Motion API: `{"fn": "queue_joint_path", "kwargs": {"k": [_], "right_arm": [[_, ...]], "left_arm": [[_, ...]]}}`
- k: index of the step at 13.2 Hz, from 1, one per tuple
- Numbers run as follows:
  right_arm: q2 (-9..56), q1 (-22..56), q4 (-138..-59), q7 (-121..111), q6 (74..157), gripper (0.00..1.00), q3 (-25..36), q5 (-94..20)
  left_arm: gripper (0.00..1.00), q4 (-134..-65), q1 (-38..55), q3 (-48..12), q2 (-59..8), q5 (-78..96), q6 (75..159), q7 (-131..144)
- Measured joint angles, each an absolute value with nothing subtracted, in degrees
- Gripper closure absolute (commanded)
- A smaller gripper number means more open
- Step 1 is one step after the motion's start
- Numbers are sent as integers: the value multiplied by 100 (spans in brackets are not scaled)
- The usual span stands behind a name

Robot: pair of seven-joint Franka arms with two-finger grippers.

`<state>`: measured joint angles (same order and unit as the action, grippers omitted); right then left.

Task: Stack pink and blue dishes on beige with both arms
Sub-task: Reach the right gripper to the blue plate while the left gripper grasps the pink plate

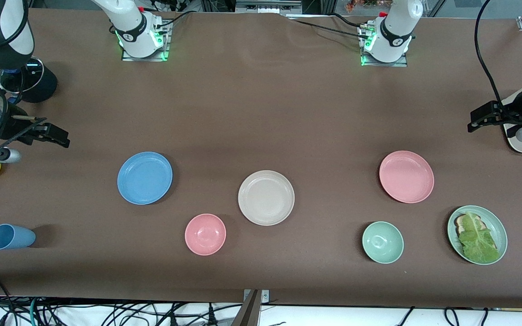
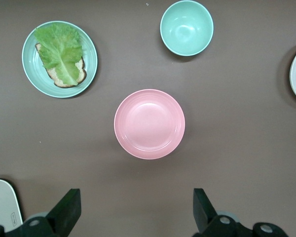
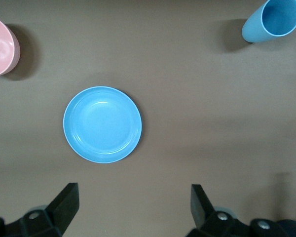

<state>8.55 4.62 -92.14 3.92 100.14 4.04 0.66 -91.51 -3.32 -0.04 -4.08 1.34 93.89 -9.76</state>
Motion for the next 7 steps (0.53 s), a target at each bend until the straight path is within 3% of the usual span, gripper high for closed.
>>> {"fn": "queue_joint_path", "kwargs": {"k": [7], "right_arm": [[778,506,-9207,407,10042,0,236,65]], "left_arm": [[0,-9221,-716,20,-1324,133,9367,-973]]}}
